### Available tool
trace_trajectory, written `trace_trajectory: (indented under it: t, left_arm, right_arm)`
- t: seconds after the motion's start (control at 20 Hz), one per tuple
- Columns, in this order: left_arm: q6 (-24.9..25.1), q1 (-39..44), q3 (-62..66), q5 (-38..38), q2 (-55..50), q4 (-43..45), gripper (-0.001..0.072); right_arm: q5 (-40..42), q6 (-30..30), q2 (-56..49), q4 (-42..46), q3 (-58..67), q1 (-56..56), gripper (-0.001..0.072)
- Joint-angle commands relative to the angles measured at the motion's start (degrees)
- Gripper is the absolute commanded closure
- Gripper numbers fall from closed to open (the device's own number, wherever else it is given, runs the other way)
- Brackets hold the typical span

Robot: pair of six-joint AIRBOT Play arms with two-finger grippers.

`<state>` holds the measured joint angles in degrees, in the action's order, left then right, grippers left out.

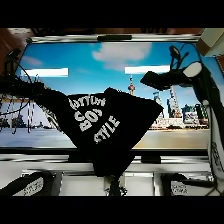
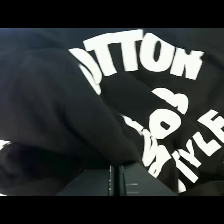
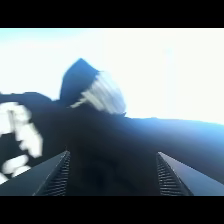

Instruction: Fold the shirts.

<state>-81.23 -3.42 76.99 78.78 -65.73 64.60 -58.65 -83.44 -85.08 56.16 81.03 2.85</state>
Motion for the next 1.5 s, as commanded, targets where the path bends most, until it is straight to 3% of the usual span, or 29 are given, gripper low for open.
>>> trace_trajectory:
  t: [0.0, 0.15, 0.35, 0.7, 0.75, 0.8, 0.85, 0.9, 1.05, 1.3, 1.45]
  left_arm:
    - [-0.5, 2.86, 0.0, -0.72, 0.07, -0.09, 0.0656]
    - [-1.99, 3.08, 0.0, -0.59, 0.11, -0.09, 0.0655]
    - [-1.97, 3.08, 0.0, -0.59, 0.15, -0.09, 0.0656]
    - [-1.99, 3.08, 0.0, -0.96, 0.17, -0.11, 0.0655]
    - [-1.99, 3.08, 0.0, -0.96, 0.17, -0.11, 0.0655]
    - [-1.99, 3.08, 0.0, -0.96, 0.17, -0.11, 0.0655]
    - [-1.99, 3.08, 0.0, -0.98, 0.17, -0.11, 0.0655]
    - [-1.99, 3.08, 0.0, -0.96, 0.17, -0.11, 0.0655]
    - [-1.97, 3.08, 0.02, -0.96, 0.42, -0.11, 0.0656]
    - [-1.81, 3.08, 2.36, -1.11, 1.25, -0.07, 0.0655]
    - [-1.77, 3.34, 7.41, -5.9, 1.2, -1.42, 0.0655]
  right_arm:
    - [-5.11, 1.2, -15.72, 2.69, 11.1, 1.05, 0.0055]
    - [-5.18, 3.96, -23.82, 3.58, 15.89, 6.12, 0.0055]
    - [-3.21, 7.65, -26.21, 13.68, 17.11, 11.3, 0.0055]
    - [-5.7, 10.78, -27.15, 5.4, 17.11, 11.3, 0.0077]
    - [-6.86, 12.63, -27.12, 3.23, 17.11, 11.3, 0.017]
    - [-7.85, 13.6, -27.12, 1.27, 17.11, 11.3, 0.0337]
    - [-8.83, 13.73, -27.12, -0.98, 17.11, 11.26, 0.0582]
    - [-9.55, 14.45, -26.99, -3.15, 17.11, 11.26, 0.065]
    - [-9.77, 16.72, -24.85, -4.37, 17.73, 11.23, 0.0652]
    - [-8.17, 17.07, -16.48, 2.97, 21.64, 8.81, 0.0651]
    - [-6.97, 15.65, -9.49, 5.4, 21.7, 3.78, 0.0652]
